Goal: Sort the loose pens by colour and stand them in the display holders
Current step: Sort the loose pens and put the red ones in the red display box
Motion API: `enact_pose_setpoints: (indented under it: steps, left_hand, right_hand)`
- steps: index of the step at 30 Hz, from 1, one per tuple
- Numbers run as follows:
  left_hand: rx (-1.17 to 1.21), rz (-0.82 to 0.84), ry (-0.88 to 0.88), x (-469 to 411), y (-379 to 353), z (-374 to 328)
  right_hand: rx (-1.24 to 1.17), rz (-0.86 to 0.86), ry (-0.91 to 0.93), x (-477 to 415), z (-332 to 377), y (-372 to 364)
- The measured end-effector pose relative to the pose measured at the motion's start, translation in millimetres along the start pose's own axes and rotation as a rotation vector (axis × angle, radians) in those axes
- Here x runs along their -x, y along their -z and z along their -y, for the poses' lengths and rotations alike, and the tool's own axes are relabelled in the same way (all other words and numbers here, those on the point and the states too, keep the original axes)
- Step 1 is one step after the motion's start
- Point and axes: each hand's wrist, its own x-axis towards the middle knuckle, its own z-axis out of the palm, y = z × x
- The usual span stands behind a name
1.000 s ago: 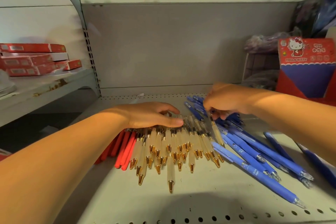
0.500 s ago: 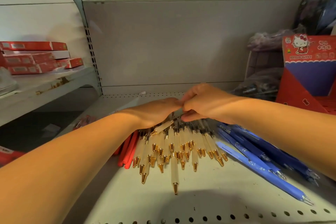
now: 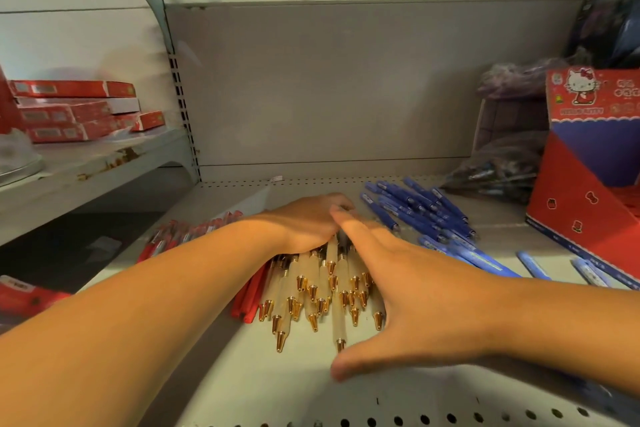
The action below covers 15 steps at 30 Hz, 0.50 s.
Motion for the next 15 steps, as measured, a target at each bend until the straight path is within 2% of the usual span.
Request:
enact_pose_setpoints:
  steps: [5, 15]
  left_hand:
    - [0.029, -0.012, 0.012, 4.9, 1.6, -3.1]
    - [0.07, -0.085, 0.008, -2.5, -2.2, 4.5]
  right_hand:
    - [-0.052, -0.064, 0.033, -6.8, -5.3, -2.3]
    - [0.023, -0.128, 0.042, -16.0, -12.9, -11.2]
